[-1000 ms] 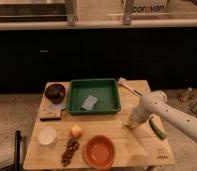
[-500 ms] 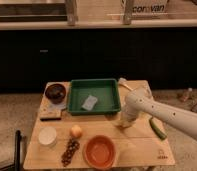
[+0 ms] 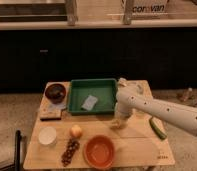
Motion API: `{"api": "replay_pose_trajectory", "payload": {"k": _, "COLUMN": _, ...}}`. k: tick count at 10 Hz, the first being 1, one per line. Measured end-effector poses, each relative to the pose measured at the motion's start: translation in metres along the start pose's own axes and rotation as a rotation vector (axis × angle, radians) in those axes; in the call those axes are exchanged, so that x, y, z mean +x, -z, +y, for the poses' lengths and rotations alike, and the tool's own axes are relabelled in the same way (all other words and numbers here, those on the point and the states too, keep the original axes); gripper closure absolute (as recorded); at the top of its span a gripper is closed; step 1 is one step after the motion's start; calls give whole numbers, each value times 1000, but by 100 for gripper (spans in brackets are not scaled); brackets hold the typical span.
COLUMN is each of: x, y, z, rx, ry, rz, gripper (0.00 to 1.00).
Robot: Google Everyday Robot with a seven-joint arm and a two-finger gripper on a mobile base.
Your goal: Place banana in red bowl
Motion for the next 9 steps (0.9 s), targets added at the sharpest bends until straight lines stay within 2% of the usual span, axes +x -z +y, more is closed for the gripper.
{"api": "replay_pose_trajectory", "payload": {"k": 2, "x": -15, "y": 7, "z": 1, "rx": -20, "ry": 40, "rz": -17, "gripper": 100}}
{"api": "replay_pose_trajectory", "payload": {"k": 6, "x": -65, "y": 15, "z": 21, "rx": -117, "ry": 169, "rz": -52, "gripper": 100}}
{"api": "replay_pose_trajectory", "payload": {"k": 9, "x": -85, "y": 26, "z": 32, "rx": -150, "ry": 222, "rz": -84, "gripper": 100}}
